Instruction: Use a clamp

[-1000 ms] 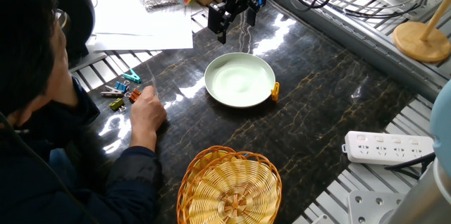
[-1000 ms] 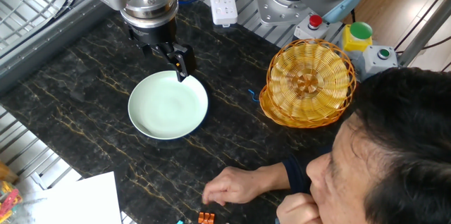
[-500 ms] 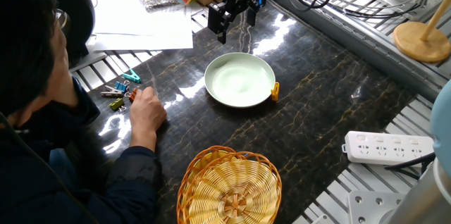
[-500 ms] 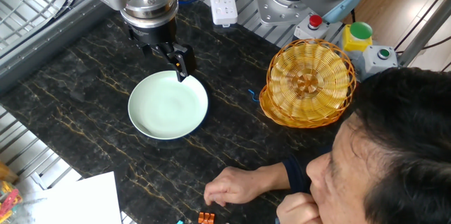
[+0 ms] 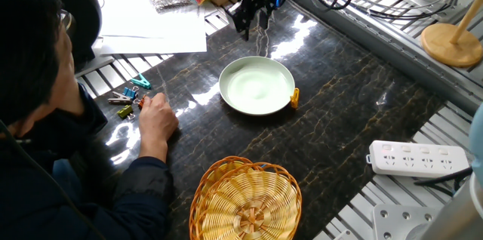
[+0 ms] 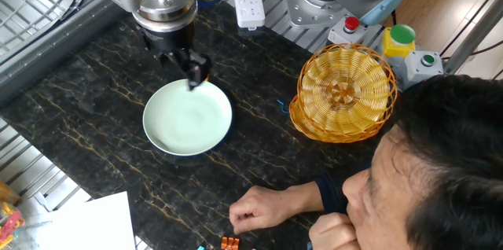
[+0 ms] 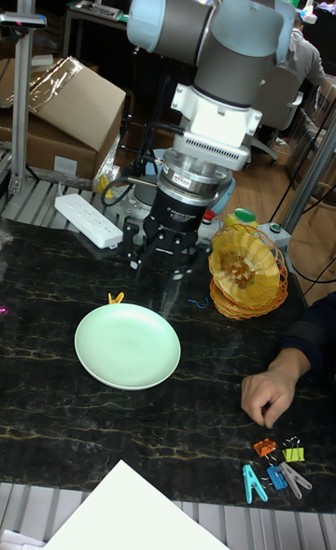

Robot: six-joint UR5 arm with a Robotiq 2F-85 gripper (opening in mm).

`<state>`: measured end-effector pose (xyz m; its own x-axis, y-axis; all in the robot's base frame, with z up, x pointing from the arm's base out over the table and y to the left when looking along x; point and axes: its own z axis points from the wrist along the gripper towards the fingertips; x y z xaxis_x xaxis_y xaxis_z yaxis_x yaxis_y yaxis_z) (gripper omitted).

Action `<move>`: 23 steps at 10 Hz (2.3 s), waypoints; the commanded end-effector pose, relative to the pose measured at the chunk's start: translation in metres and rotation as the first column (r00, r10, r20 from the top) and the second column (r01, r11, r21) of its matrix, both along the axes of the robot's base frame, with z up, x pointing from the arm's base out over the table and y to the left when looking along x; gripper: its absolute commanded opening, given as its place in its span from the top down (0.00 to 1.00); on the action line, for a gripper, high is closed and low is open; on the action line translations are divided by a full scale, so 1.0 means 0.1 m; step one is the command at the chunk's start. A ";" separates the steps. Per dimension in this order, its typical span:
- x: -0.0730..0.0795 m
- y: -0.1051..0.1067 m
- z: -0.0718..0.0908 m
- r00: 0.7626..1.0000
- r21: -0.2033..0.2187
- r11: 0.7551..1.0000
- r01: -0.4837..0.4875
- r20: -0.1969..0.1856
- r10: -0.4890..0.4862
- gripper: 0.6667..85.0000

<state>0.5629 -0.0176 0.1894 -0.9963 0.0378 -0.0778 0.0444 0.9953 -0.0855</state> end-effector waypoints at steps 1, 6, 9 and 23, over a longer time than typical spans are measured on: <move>0.10 -0.07 0.02 0.999 -0.032 0.999 0.030 0.042 -0.028 1.00; 0.04 -0.12 0.05 1.000 -0.040 0.999 -0.001 0.008 0.001 1.00; -0.05 -0.12 0.00 1.000 -0.022 1.000 -0.023 -0.019 0.022 1.00; -0.38 -0.05 0.56 0.936 0.033 0.949 -0.314 -0.157 0.315 0.99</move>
